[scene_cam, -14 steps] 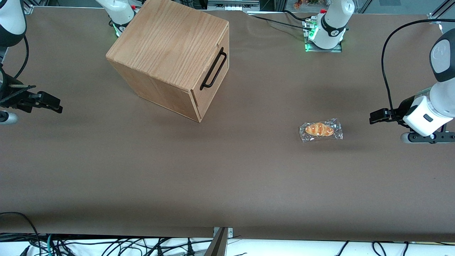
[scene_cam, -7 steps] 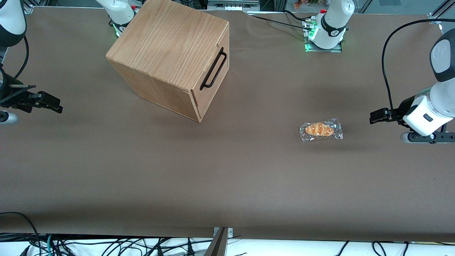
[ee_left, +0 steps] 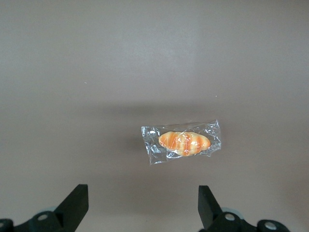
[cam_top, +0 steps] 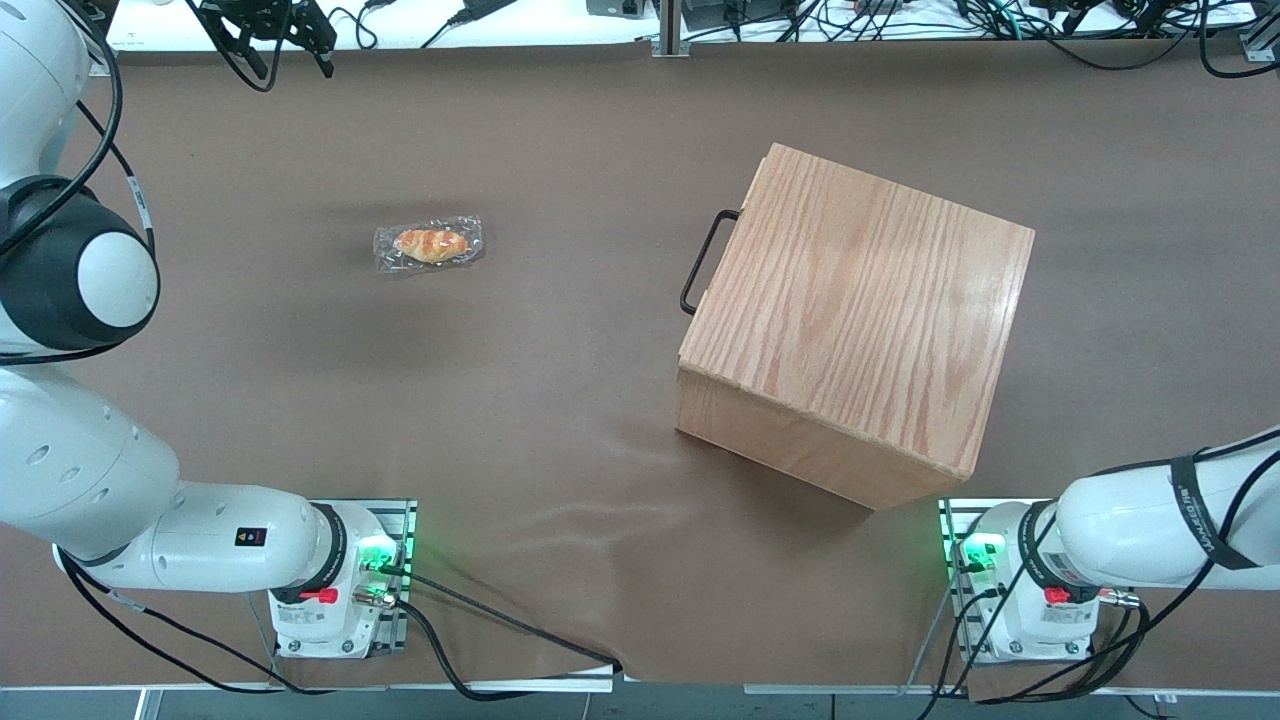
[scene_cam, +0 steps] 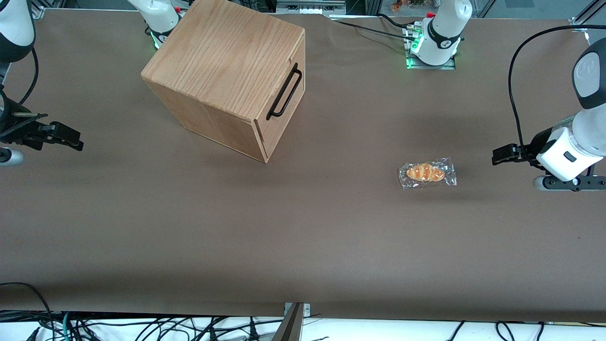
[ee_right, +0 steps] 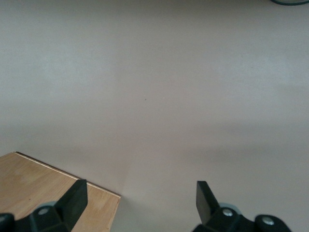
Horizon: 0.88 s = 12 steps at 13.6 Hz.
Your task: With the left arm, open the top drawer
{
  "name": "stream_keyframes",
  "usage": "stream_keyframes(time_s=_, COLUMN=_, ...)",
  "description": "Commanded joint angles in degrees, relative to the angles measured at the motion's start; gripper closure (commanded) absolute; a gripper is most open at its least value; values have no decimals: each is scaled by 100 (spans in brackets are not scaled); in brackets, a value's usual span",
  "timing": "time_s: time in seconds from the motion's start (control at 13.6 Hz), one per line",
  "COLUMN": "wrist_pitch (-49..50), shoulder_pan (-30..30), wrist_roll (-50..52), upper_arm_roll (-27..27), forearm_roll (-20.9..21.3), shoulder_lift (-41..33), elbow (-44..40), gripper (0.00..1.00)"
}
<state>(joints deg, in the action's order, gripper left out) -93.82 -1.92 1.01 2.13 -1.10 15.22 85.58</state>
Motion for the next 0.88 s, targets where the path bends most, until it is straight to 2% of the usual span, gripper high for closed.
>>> stream_keyframes(time_s=0.0, wrist_pitch=119, shoulder_pan=-1, wrist_roll=-40, upper_arm_roll=-11, forearm_roll=39, shoulder_lift=-28, elbow=-85, gripper=0)
stream_keyframes(time_s=0.51, wrist_pitch=119, shoulder_pan=-106, wrist_roll=-40, upper_arm_roll=-72, forearm_roll=30, shoulder_lift=-36, elbow=-85, gripper=0)
stream_keyframes(time_s=0.81, wrist_pitch=127, shoulder_pan=-142, wrist_roll=476, upper_arm_roll=-668, forearm_roll=30, shoulder_lift=-37, elbow=-94, gripper=0)
